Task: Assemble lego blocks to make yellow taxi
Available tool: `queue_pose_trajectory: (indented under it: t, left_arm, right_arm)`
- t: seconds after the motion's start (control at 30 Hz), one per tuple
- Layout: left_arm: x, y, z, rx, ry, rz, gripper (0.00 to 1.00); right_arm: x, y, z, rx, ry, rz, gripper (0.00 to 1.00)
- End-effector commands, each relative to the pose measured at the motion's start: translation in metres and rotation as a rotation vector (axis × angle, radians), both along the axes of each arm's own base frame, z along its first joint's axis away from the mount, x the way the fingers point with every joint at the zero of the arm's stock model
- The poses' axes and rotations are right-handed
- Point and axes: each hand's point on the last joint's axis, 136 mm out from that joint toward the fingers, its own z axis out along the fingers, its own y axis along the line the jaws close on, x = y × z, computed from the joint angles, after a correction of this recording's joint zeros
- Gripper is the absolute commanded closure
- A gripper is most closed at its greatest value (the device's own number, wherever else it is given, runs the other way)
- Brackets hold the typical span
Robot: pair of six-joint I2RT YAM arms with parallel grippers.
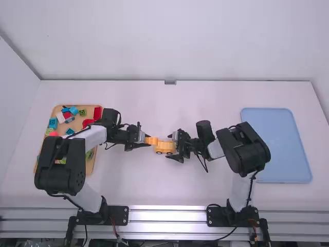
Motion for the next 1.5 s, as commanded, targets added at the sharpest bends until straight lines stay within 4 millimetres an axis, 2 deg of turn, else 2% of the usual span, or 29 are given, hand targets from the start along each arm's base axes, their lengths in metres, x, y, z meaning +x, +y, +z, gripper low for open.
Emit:
queue_pose_trajectory:
  t: [0.0,0.13,0.47,0.7,0.83,1.07,1.47]
  left_arm:
    - [-0.005,-0.006,-0.002,-0.039,0.071,0.003,0.72]
    - [-0.006,-0.012,-0.008,-0.037,0.072,-0.017,0.72]
    - [-0.006,-0.022,-0.021,-0.067,0.075,-0.053,0.73]
    - [-0.008,-0.024,-0.023,-0.083,0.091,-0.061,0.73]
    - [-0.008,-0.027,-0.023,-0.087,0.088,-0.07,0.72]
    - [0.001,-0.028,-0.02,-0.102,0.119,-0.027,0.72]
    - [0.0,-0.028,-0.021,-0.101,0.127,-0.029,0.72]
  right_arm:
    - [0.003,0.004,-0.004,0.024,0.045,0.009,0.02]
    - [0.003,0.006,-0.01,0.002,0.046,0.0,0.0]
    - [0.008,0.012,-0.029,-0.114,0.019,-0.073,0.07]
    - [0.01,0.007,-0.03,-0.115,0.031,-0.082,0.13]
    - [0.012,0.004,-0.032,-0.119,0.042,-0.091,0.12]
    - [0.002,0.005,-0.026,-0.077,0.033,-0.039,0.12]
    - [-0.008,0.007,-0.025,-0.055,0.033,-0.004,0.14]
